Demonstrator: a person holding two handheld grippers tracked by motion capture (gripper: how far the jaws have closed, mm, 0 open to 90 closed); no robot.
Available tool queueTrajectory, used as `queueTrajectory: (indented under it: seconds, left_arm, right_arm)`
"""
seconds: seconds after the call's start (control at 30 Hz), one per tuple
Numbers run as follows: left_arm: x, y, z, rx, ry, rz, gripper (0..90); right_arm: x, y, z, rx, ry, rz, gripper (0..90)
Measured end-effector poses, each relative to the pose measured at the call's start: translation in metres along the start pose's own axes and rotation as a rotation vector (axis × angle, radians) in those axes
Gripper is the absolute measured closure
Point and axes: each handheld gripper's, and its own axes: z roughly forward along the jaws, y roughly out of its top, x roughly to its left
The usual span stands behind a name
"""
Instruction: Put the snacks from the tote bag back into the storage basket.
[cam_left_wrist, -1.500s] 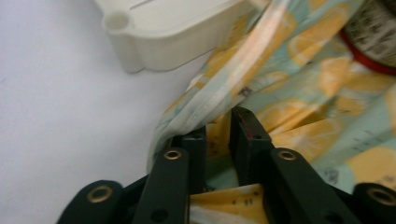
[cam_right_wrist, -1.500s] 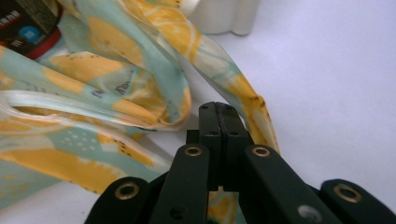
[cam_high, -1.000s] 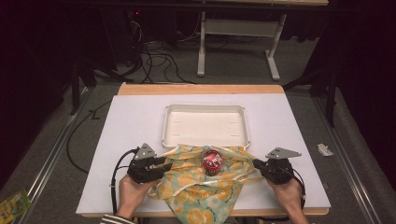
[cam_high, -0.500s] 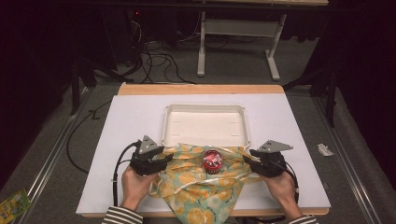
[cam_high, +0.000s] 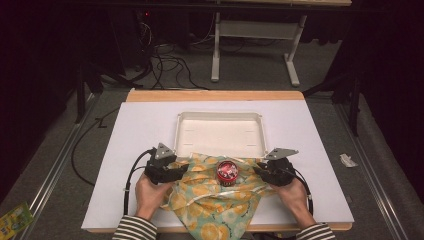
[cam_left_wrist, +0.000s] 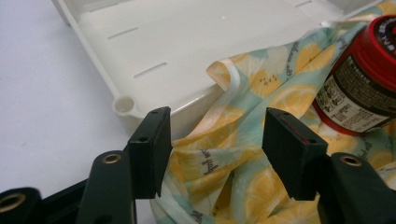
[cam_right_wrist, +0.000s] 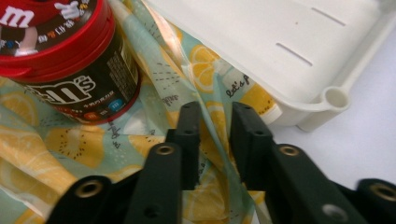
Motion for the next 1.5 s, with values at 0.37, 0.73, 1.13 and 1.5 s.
queueTrajectory:
  seconds: [0.37, 0.73, 1.13, 1.5]
  left_arm:
    - [0.0, -0.011, 0.017, 0.083, -0.007, 0.004, 52.0]
    - [0.0, -0.018, 0.025, 0.156, 0.039, 0.03, 69.6]
    - [0.0, -0.023, 0.021, 0.167, 0.094, 0.076, 90.0]
    - [-0.002, -0.017, -0.008, 0.044, 0.023, -0.002, 70.1]
  right_arm:
    - [0.002, -0.001, 0.007, 0.029, -0.002, -0.029, 90.0]
    - [-0.001, -0.01, 0.014, 0.044, -0.01, 0.003, 90.0]
    - [-0.005, -0.018, 0.019, 0.056, -0.049, 0.015, 90.0]
    - [0.001, -0.016, 0.019, 0.066, -0.064, -0.012, 90.0]
